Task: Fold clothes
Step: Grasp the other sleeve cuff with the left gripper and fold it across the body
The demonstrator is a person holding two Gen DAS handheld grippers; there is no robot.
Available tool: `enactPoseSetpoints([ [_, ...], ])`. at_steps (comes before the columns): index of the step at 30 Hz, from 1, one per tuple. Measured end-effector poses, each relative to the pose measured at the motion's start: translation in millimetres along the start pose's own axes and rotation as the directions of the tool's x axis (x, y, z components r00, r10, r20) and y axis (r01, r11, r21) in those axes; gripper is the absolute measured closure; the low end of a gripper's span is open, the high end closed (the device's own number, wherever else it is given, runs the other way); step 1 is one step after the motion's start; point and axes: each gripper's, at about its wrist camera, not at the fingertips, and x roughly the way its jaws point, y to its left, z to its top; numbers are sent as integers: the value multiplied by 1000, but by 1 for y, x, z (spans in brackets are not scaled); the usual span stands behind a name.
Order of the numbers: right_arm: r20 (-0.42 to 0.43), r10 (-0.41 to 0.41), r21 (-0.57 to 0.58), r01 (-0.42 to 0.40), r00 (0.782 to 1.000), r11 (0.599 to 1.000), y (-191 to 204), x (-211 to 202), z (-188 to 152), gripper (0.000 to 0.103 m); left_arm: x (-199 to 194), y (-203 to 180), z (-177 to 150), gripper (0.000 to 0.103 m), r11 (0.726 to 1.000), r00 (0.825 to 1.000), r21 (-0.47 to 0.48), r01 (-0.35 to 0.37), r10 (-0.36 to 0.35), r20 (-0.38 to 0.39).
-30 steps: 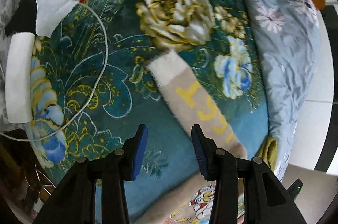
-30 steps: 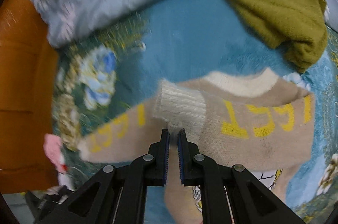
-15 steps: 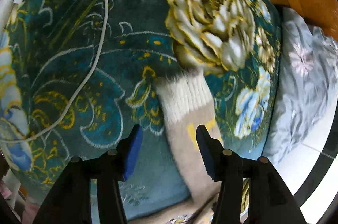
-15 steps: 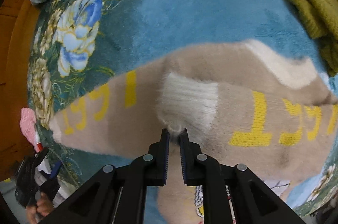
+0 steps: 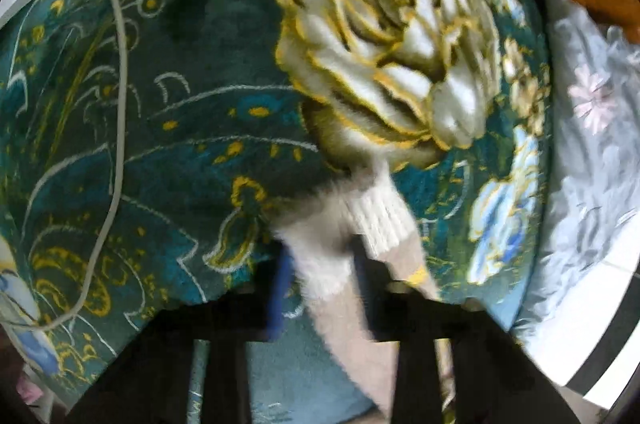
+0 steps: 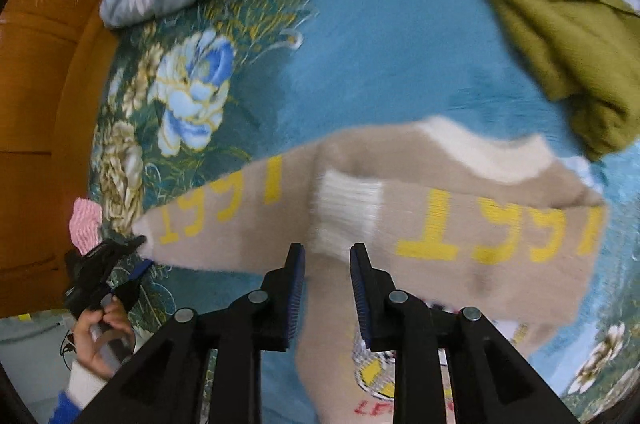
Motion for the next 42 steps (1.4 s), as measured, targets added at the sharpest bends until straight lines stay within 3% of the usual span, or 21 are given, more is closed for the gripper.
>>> enactPoseSetpoints([
  [2, 26, -12, 24, 11, 1000, 1000, -16, -20, -8, 77, -8, -9, -2, 90, 1000, 1000, 24, 3, -4, 24],
  [6, 58, -19, 87, 14, 998, 996, -42, -44, -26, 77, -43, -43, -19, 91, 985, 994, 171, 22, -40, 102],
  [10, 83, 0, 141, -11, 997, 990, -64, -62, -48, 77, -88, -92, -57, 91, 921, 978, 386, 57, -129, 163],
  [16, 119, 30, 199, -53, 992, 978, -100, -85, -79, 77, -123, -168, -157, 91, 751, 966, 656, 81, -220, 133],
  [23, 193, 75, 258, -124, 978, 958, -156, -111, -110, 77, -147, -252, -284, 91, 488, 962, 867, 99, -268, 41],
  [28, 212, 78, 348, -150, 974, 925, -216, -117, -131, 77, -117, -280, -381, 91, 351, 979, 928, 121, -194, -54],
  [34, 226, 65, 473, -168, 972, 865, -297, -121, -160, 77, -48, -285, -480, 91, 255, 997, 964, 82, -29, -77],
  [38, 221, 40, 552, -159, 974, 818, -342, -118, -176, 77, 0, -277, -525, 91, 180, 993, 982, 63, 85, -80],
  [42, 209, 19, 598, -143, 978, 789, -364, -114, -188, 77, 51, -265, -557, 92, 103, 976, 994, 45, 206, -65],
])
